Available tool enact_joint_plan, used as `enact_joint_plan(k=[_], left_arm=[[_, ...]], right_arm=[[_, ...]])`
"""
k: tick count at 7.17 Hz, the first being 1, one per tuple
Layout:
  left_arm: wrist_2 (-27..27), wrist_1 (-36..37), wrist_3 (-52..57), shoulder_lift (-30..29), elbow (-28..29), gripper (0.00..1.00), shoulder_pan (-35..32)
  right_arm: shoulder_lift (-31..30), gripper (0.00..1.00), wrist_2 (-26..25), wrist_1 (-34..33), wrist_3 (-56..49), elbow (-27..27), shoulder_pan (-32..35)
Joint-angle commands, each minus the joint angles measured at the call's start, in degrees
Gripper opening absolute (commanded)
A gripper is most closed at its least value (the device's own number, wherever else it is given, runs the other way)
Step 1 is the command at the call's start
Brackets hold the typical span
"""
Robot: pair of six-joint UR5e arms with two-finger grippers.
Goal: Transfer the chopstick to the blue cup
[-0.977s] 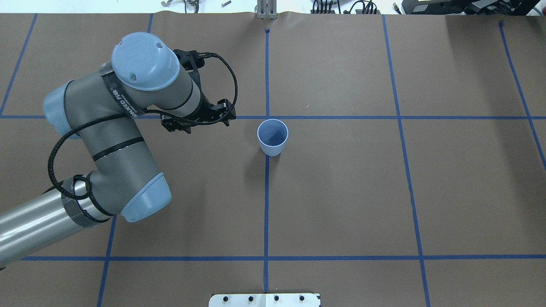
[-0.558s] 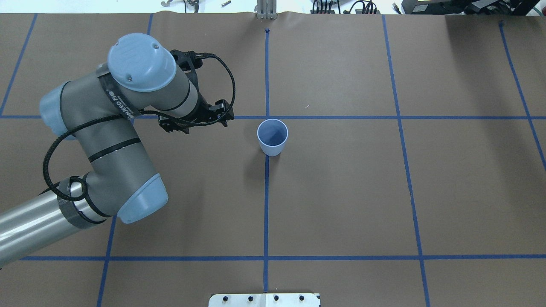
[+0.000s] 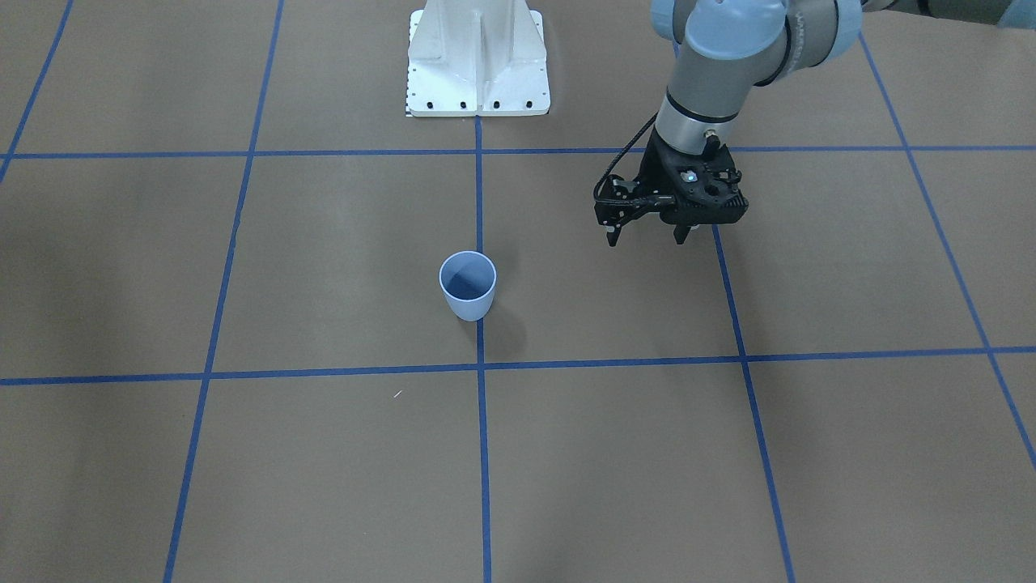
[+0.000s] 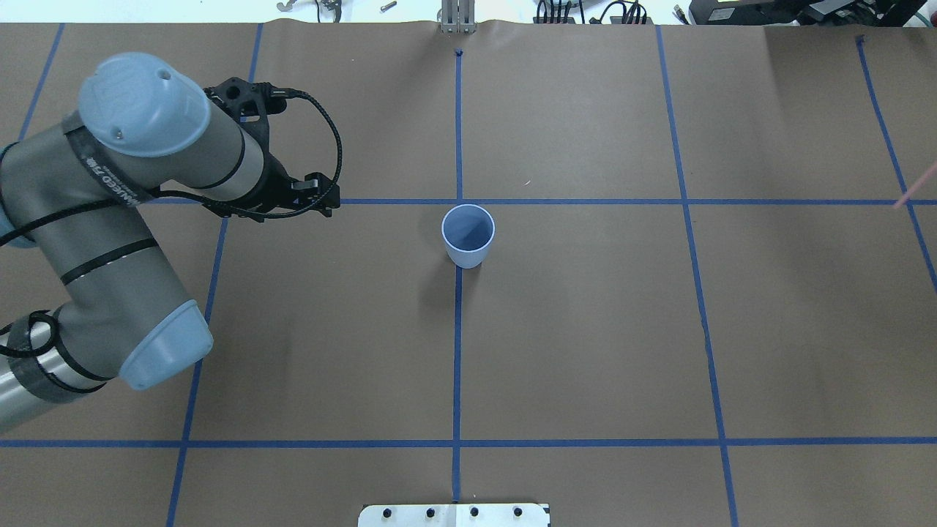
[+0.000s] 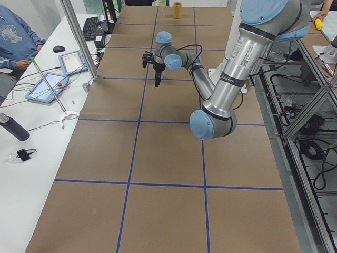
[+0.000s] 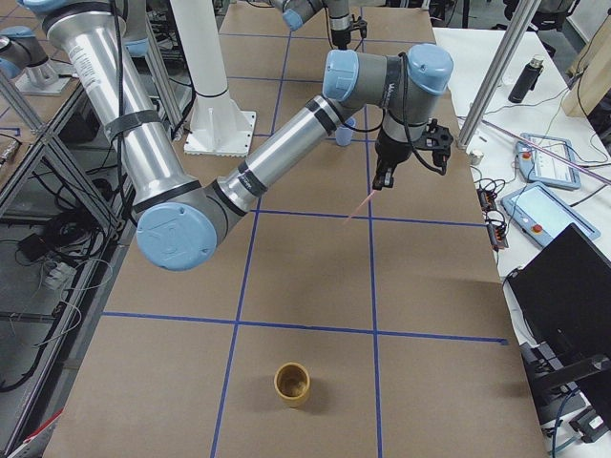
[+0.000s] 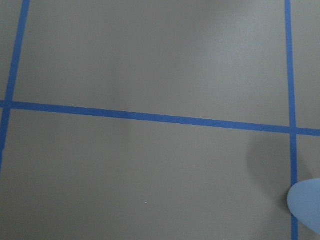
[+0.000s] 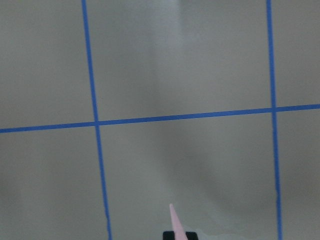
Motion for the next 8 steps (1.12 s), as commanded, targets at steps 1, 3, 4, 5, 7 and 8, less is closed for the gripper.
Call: enact_joint_plan(k=[1,3,4,5,7,8], left_arm=[[-4.46,-0.09,5.47,3.21,-0.68,0.98,-4.19],[-4.58,-0.26,9.43,4.1,0.71,0.98,-6.23],[-4.58,-0.35,11.01,4.1,1.94,0.98,-7.02],[-4.58,-0.96,11.63,3.93,3.44,0.98,-7.37],[-4.58,-3.86,11.55,4.1,5.21,0.98,-7.38],[-4.58,-3.87,11.47,4.02,5.21,0.98,-7.38]], right_arm=[[4.36,0.0,3.18,10.05,22.11,2.17,-10.49],[6.3,0.0,3.46,29.36,48.89,1.65,-20.86],[10.31,0.0,2.76,33.63,58.51,-0.27,-25.52],[13.31,0.0,1.97,35.76,62.44,-2.03,-27.92],[15.01,0.0,0.31,36.92,63.7,-3.19,-30.83],[15.19,0.0,-3.01,38.4,63.62,-4.5,-32.93]])
